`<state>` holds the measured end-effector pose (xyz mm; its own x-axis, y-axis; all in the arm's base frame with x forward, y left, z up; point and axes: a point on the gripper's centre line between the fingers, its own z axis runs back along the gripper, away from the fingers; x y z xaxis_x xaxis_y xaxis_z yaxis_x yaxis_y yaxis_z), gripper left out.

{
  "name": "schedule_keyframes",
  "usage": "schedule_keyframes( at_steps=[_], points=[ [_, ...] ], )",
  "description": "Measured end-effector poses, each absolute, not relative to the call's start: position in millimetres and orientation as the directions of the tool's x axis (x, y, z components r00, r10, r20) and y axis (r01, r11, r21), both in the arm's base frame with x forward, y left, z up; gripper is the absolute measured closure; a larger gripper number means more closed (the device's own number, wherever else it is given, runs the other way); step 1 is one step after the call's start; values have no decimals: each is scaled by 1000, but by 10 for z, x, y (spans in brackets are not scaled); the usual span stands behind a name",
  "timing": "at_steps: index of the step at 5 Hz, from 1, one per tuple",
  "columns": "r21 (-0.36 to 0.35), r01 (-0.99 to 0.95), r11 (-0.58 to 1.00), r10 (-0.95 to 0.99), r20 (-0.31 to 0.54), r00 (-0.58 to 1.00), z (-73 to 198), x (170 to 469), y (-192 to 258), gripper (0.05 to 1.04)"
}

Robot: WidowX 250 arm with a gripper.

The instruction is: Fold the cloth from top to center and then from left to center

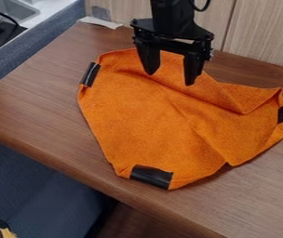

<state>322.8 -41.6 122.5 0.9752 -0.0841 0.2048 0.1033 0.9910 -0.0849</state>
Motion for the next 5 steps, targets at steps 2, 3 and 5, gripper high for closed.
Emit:
schedule_keyframes(
  at_steps=[2, 3, 5],
  points=[
    [-96, 4, 995, 11, 151, 988, 1084, 3276, -17, 84],
    [-105, -68, 992, 84, 156, 984, 1068, 3384, 332, 84],
    [-115, -219, 969, 235, 144, 961, 896, 3440, 951, 84]
  ],
)
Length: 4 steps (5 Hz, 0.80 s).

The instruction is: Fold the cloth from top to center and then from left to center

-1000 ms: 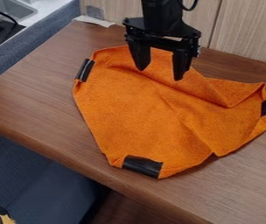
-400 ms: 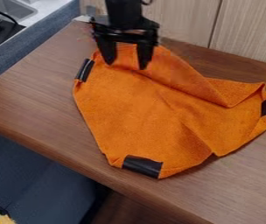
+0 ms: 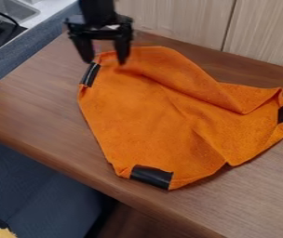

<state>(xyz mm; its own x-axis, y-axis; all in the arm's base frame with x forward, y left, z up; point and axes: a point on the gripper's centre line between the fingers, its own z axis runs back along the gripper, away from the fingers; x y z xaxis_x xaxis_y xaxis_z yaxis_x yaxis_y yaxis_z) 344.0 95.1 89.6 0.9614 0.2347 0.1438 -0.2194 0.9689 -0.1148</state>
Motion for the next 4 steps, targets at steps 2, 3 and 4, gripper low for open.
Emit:
schedule_keyframes(
  at_steps=[2, 3, 4],
  points=[
    [-125, -302, 945, 318, 132, 939, 532, 3403, 1219, 84],
    [-143, -320, 937, 335, 101, 937, 403, 3379, 1242, 115],
    [-133, -317, 939, 331, 105, 938, 375, 3393, 1277, 389]
  ],
)
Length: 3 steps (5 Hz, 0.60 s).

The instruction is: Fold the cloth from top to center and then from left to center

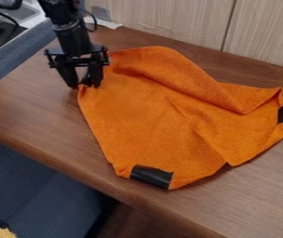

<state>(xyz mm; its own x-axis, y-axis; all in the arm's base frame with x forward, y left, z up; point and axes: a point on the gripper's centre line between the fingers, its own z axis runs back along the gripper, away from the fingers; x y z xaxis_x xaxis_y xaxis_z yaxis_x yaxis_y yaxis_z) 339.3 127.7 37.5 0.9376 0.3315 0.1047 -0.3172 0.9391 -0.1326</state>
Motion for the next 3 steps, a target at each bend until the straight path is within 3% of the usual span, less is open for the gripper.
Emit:
schedule_keyframes(
  at_steps=[1, 2, 3],
  points=[
    [-125, -325, 938, 338, 111, 934, 375, 3400, 1295, 696],
    [-120, -328, 937, 339, 92, 936, 375, 3375, 1294, 907],
    [-118, -322, 939, 332, 76, 940, 472, 3404, 1311, 1000]
  ],
)
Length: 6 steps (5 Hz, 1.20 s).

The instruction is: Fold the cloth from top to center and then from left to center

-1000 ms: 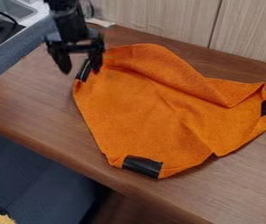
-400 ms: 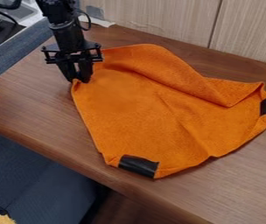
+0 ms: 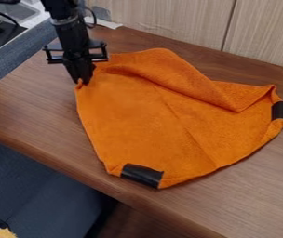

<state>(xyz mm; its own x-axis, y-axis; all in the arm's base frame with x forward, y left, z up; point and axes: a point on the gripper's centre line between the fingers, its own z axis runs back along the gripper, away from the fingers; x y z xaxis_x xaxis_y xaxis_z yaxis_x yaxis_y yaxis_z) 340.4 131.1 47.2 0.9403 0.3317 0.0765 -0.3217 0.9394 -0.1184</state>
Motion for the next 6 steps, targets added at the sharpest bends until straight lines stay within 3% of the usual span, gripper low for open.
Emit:
schedule_keyframes(
  at_steps=[2, 4, 6],
  points=[
    [-103, -301, 948, 312, 115, 943, 897, 3495, 1145, 1012],
    [-145, -70, 987, 104, 248, 963, 1243, 3631, 158, 1014],
    [-189, 129, 973, -77, 259, 963, 1025, 3467, -527, 1014]
  ],
)
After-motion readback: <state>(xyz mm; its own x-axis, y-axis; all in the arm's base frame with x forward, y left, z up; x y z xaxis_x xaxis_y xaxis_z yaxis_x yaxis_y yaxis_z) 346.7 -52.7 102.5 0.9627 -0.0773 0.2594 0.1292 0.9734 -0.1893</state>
